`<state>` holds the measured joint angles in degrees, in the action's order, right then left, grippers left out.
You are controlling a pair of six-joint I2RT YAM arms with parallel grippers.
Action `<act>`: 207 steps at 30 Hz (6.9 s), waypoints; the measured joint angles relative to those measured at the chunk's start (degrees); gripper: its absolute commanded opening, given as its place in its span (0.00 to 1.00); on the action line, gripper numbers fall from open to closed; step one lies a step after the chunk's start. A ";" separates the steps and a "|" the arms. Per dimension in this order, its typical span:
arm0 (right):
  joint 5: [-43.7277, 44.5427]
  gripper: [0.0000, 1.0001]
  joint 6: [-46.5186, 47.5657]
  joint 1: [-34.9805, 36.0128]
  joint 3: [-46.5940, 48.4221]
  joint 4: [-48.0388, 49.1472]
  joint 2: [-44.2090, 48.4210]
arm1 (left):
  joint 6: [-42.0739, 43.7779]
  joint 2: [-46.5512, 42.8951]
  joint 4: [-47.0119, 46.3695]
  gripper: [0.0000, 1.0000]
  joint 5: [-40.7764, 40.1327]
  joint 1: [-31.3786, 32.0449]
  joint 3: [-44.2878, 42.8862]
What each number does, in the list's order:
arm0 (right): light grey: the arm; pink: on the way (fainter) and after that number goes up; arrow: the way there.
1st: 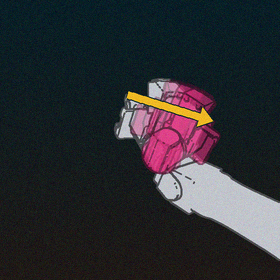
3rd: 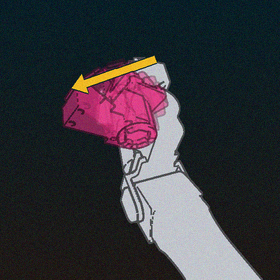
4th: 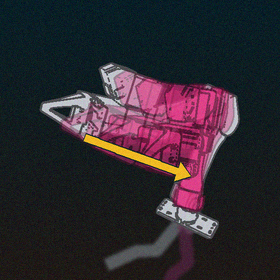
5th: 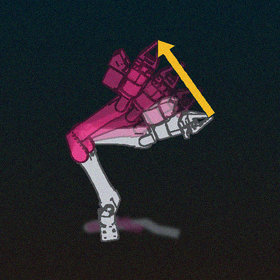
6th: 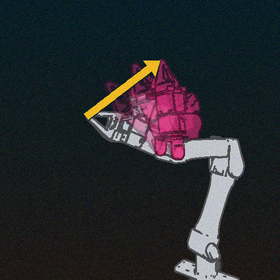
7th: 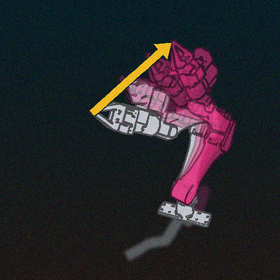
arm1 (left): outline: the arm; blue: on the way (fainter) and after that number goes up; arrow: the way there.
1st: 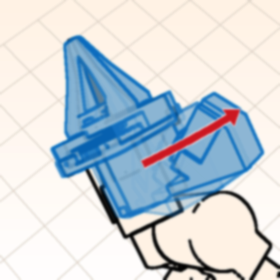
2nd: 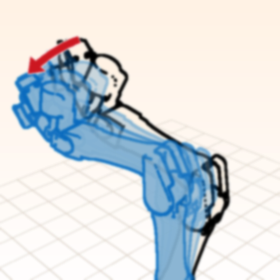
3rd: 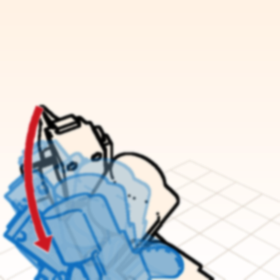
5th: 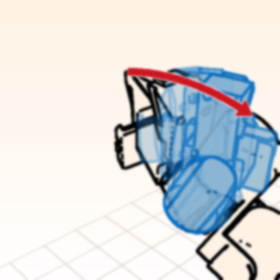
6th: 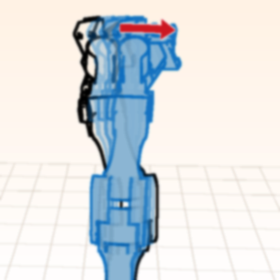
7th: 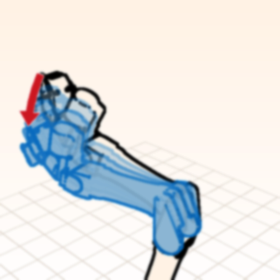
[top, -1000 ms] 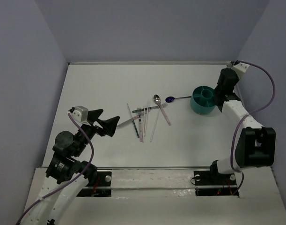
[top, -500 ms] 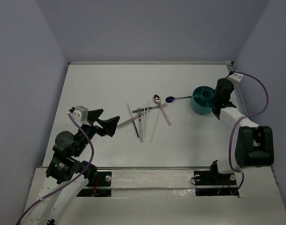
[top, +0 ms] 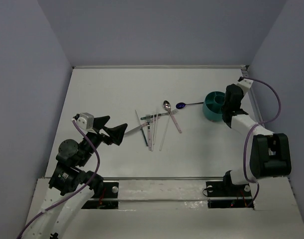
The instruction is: Sort the eating utensils into containers
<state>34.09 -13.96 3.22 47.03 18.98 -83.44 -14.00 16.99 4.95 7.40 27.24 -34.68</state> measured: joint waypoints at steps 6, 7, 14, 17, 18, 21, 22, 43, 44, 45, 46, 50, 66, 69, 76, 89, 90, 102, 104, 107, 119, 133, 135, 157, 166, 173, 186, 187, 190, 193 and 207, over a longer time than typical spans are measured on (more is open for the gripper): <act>-0.66 0.33 -1.33 0.28 0.00 -3.26 1.05 | 0.00 -0.22 0.02 0.99 0.07 0.00 0.00; -1.01 0.33 -1.42 0.28 0.02 -4.20 1.77 | 0.00 -0.28 0.00 0.99 0.07 0.00 0.00; -13.94 0.33 0.26 1.01 5.01 -10.99 5.95 | 0.00 -0.44 0.00 0.99 0.07 0.00 0.00; -25.66 0.34 3.98 4.61 12.87 -16.52 2.93 | 0.00 -0.48 0.00 0.99 0.09 0.00 0.00; -28.94 0.36 5.88 6.36 15.93 -18.51 1.07 | 0.00 -0.48 0.00 0.99 0.09 0.00 0.00; -35.67 0.42 11.37 12.07 23.87 -23.61 -4.98 | 0.00 -0.48 0.02 0.99 0.07 0.00 0.00; -37.46 0.44 13.31 14.12 26.43 -25.86 -7.54 | 0.00 -0.48 0.02 0.99 0.07 0.00 0.00; -34.75 0.64 34.82 17.07 51.08 -59.28 -36.96 | 0.00 2.71 -0.04 0.99 0.09 0.00 0.00; -34.36 0.64 35.12 17.07 51.17 -59.82 -37.18 | 0.00 2.78 -0.07 0.99 0.09 0.00 0.00; -33.97 0.64 35.54 17.07 51.43 -60.50 -37.59 | 0.00 2.84 -0.07 0.99 0.09 0.00 0.00; -33.62 0.64 35.93 17.07 52.13 -61.26 -38.18 | 0.00 2.89 -0.09 0.99 0.09 0.00 0.00; -32.96 0.62 37.09 17.07 53.66 -62.45 -39.63 | 0.02 3.02 -0.31 0.99 0.11 0.00 0.00; -29.75 0.57 41.55 17.07 56.00 -61.20 -44.15 | 0.02 3.13 -0.44 0.99 0.13 0.00 0.00; -29.77 0.51 42.21 17.05 57.51 -60.04 -45.29 | 0.02 3.15 -0.44 0.99 0.13 0.00 0.00; -30.69 0.42 42.49 15.85 57.83 -54.21 -46.27 | 0.02 3.19 -0.46 0.99 0.13 0.00 0.00; -39.32 0.54 40.94 12.59 59.60 -53.42 -45.90 | 0.02 4.98 -0.85 0.99 0.17 -0.37 0.00; -39.54 0.55 41.16 12.59 60.57 -54.55 -45.79 | 0.02 5.05 -0.83 0.99 0.20 -0.37 0.00; -42.60 0.56 44.19 10.73 71.04 -61.66 -48.41 | 0.13 5.86 -0.87 0.99 0.37 -0.37 0.00; -43.82 0.57 44.30 10.51 72.08 -63.10 -50.56 | 0.22 6.23 -0.87 0.99 0.37 -0.37 0.00; -45.33 0.59 44.54 9.90 73.16 -64.28 -53.92 | 0.24 6.80 -0.90 0.99 0.37 -0.37 0.00; -47.78 0.46 44.98 9.55 76.41 -66.10 -56.65 | 0.46 8.59 -1.05 0.99 1.55 -1.07 0.00; -49.20 0.28 38.69 9.22 74.34 -57.90 -56.57 | 0.46 8.70 -1.75 0.99 2.43 -1.49 0.00; -48.85 0.32 37.42 9.27 74.34 -57.22 -56.65 | 0.44 8.68 -1.75 0.99 2.56 -1.57 0.00; -41.57 0.00 30.71 11.43 74.31 -51.28 -57.20 | 0.44 7.13 -2.12 0.99 3.08 -2.19 0.00; -44.65 0.00 20.50 11.45 58.62 -37.51 -44.63 | 0.44 5.99 -2.12 0.99 3.15 -2.60 0.00; -41.94 0.00 13.64 11.47 37.73 -19.96 -18.97 | 0.44 4.42 -2.12 0.99 3.17 -2.60 0.00; -14.05 0.00 9.57 5.92 11.06 -1.33 10.78 | 0.42 -0.26 -1.95 0.99 3.10 0.22 -0.09; -11.65 0.00 8.98 4.96 10.23 -1.25 11.26 | 0.44 -0.44 -1.88 0.99 3.10 0.59 -0.09; -5.35 0.00 7.61 2.75 7.45 -0.44 12.61 | 0.44 -0.85 -1.86 0.99 2.86 1.29 -0.09; -0.31 0.00 6.82 1.01 5.53 0.85 13.14 | 0.44 -0.87 -1.49 0.99 2.75 1.79 -0.09; 5.79 0.00 6.16 -1.40 0.04 11.65 8.31 | 0.44 -1.42 -0.76 0.99 2.40 2.45 -0.09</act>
<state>39.88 -7.79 1.83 47.07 30.63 -75.13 -13.56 15.57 4.19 9.80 29.69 -34.76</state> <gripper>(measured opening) 0.042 0.988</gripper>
